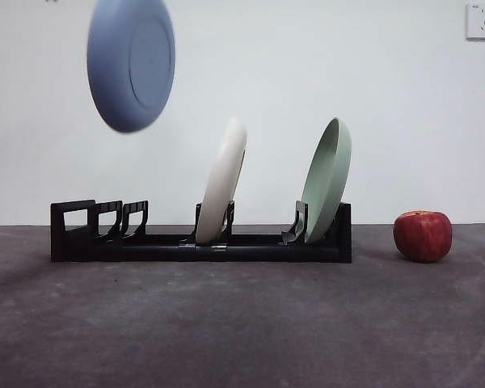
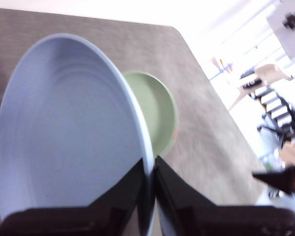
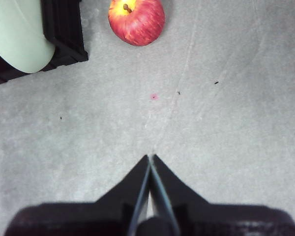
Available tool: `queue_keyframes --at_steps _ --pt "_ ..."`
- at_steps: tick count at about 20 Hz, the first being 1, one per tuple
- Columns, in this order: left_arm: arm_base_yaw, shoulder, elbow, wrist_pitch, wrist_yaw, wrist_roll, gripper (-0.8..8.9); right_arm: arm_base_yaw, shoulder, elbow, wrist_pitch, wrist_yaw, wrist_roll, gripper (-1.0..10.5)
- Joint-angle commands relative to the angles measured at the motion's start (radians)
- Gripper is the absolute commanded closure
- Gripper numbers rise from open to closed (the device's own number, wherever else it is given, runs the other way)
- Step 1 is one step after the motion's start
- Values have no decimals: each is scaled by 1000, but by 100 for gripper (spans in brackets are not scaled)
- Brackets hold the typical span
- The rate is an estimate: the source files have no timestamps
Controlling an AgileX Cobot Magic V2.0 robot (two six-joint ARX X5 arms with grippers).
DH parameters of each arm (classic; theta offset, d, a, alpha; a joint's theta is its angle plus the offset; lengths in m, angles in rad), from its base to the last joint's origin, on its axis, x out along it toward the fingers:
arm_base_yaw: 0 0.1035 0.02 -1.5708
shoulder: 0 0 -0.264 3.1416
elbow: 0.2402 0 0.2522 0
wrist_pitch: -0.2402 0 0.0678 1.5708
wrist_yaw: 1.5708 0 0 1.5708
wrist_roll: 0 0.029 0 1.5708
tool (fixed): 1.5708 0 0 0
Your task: Take the blue plate from the plate rack,put the plate on the table,take the apple from the table,put the apple in the plate
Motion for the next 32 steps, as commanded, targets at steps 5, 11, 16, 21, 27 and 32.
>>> queue_keyframes --at_steps 5,11,16,21,27,32 --pt "-251 -80 5 -328 -259 324 822 2 4 4 2 -1 -11 946" --pt "-595 -80 -23 -404 -648 296 822 2 4 3 -2 5 -38 946" --pt "-855 -80 -208 -285 -805 207 822 2 4 2 -10 21 -37 946" --pt "-984 -72 -544 15 -1015 164 822 2 4 2 -27 22 -38 946" --pt "-992 11 -757 214 -1014 223 822 2 4 2 -20 26 -39 946" --pt "-992 98 -765 212 -980 242 815 2 4 2 -21 26 -44 946"
